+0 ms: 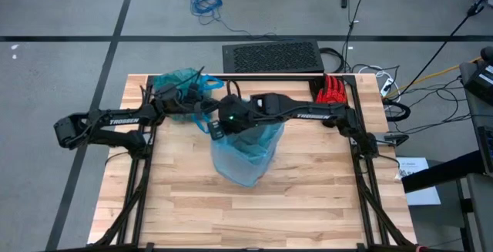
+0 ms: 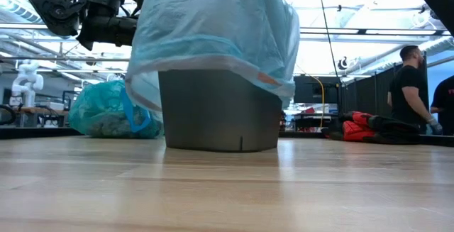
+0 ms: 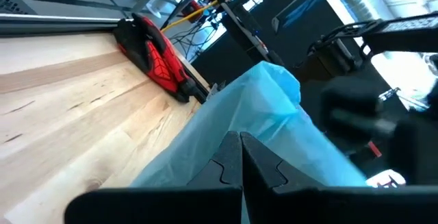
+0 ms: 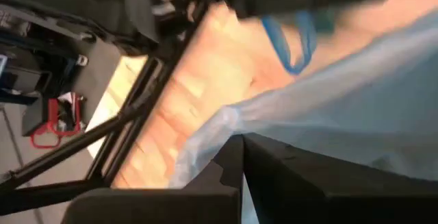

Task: Place trash/remove bag and relplace
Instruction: Insert the new blue trash bag into the trash bin

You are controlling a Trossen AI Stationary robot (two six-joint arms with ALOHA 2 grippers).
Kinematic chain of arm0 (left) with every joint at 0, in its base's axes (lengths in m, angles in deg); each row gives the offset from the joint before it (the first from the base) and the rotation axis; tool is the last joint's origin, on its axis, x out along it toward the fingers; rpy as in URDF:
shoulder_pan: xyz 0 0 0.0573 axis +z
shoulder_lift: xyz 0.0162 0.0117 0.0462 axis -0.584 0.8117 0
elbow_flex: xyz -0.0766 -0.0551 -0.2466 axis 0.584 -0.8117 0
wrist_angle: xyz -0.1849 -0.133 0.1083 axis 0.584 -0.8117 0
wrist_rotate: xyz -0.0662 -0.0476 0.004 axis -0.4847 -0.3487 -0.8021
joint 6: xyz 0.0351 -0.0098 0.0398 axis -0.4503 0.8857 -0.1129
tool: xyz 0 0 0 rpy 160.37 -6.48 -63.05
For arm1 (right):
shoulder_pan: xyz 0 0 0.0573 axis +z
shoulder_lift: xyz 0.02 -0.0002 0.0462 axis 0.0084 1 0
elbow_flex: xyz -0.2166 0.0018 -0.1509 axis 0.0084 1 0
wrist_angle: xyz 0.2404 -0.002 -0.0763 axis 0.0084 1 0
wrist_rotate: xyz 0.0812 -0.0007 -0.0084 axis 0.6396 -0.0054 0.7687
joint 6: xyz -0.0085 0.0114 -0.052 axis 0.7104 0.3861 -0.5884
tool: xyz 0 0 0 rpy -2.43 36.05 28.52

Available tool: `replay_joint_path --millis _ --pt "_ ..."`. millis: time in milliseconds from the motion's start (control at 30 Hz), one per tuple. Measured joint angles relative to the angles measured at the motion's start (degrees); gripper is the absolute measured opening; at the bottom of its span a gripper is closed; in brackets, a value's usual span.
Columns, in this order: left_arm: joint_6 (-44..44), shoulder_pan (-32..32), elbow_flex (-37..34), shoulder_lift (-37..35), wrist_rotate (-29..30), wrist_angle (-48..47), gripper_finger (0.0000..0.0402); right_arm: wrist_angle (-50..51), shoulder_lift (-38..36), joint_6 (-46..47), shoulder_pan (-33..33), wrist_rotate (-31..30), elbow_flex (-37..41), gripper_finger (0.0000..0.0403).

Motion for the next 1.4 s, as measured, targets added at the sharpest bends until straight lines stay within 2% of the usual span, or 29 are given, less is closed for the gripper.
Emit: replay_joint_path --millis 167,433,633,900,1000,1167,1300,1400 --pt "0.0 0.2 0.0 0.0 -0.1 -0.1 0.0 1.5 -2.8 -5.5 -1.7 -2.2 -0.5 0.0" --pt "0.0 0.2 0.0 0.0 -0.2 -0.4 0.0 9.3 -6.6 -15.9 -4.8 -0.3 -0.5 0.0" --pt "0.3 0.2 0.0 0.0 -0.2 -1.1 0.0 24.2 -9.8 -26.7 -6.7 1.4 -0.5 0.0" --pt "1.7 0.2 0.0 0.0 -0.4 -1.3 0.0 31.9 -15.9 -44.4 -16.4 7.5 -0.4 0.0" --pt "1.7 0.2 0.0 0.0 0.3 -1.3 0.0 32.3 -18.1 -51.0 -21.7 7.9 -0.4 0.0" --pt "1.8 0.2 0.0 0.0 4.1 -1.3 0.0 30.3 -19.6 -60.0 -28.2 15.3 -0.4 0.0" --pt "1.8 0.2 0.0 0.0 5.0 -1.3 0.0 27.1 -19.8 -65.4 -29.9 19.1 0.1 0.0" --pt "1.7 0.2 0.0 0.0 5.7 -1.3 0.0 22.0 -20.4 -67.4 -29.9 23.4 4.2 0.0"
